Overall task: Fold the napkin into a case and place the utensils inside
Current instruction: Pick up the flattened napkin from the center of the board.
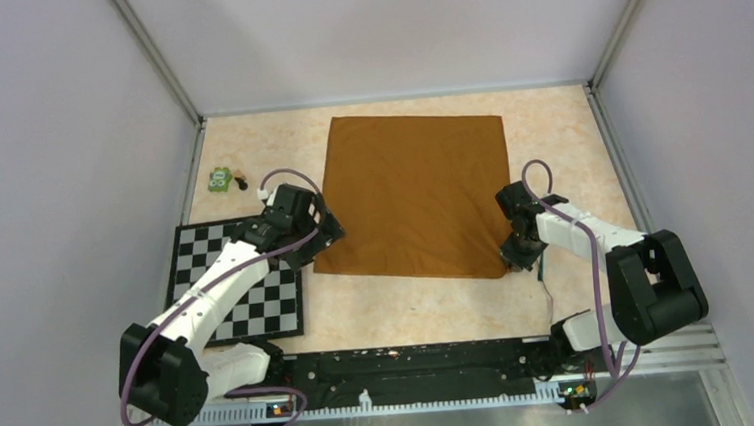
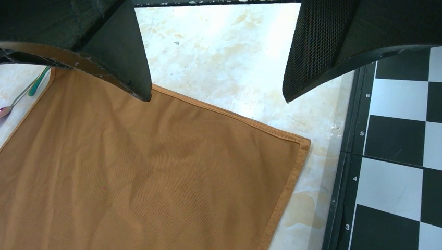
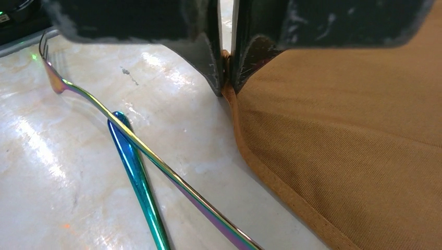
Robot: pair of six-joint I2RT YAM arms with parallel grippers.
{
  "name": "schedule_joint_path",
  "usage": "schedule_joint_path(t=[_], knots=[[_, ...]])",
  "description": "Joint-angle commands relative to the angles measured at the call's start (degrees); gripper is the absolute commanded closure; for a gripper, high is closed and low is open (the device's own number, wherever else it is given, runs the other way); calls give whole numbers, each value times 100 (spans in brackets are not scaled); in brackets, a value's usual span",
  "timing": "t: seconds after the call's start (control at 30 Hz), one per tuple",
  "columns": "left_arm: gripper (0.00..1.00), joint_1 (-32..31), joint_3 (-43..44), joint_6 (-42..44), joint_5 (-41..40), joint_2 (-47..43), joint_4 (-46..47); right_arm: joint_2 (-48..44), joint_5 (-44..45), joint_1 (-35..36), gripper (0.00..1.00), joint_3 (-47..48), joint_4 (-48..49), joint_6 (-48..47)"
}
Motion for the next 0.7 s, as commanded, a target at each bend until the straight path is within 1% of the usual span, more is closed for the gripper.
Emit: schedule_joint_path(t=[0.0,0.07,0.1,0.2,0.23,0.27,0.4,0.53,0.6,0.67], knots=[[1,5,-118,-202,127,285,-97,205,256,57,100,-407,279,34],[2,-4,-139,-446,105,543,-245,48,307,55,100,-364,173,22],[7,-10,-134,-617,52,680,-331,-41,316,55,100,-350,146,9],[28,-18,-25,-1198,-136,1029,-630,-317,413,58,100,-326,101,19],[34,-20,46,-1363,-197,1146,-740,-382,462,55,100,-328,99,28],[37,-40,123,-1566,-332,1251,-861,-421,485,58,100,-341,123,12],[42,-50,385,-1899,-840,1614,-1130,-477,524,47,100,-400,217,-58],[43,-48,547,-2012,-782,2136,-1278,-466,427,46,100,-430,351,-167],[43,-45,426,-2089,-715,2237,-1157,-450,392,49,100,-425,398,-196],[43,-39,330,-2070,-837,2238,-974,-428,388,51,100,-429,427,-221]])
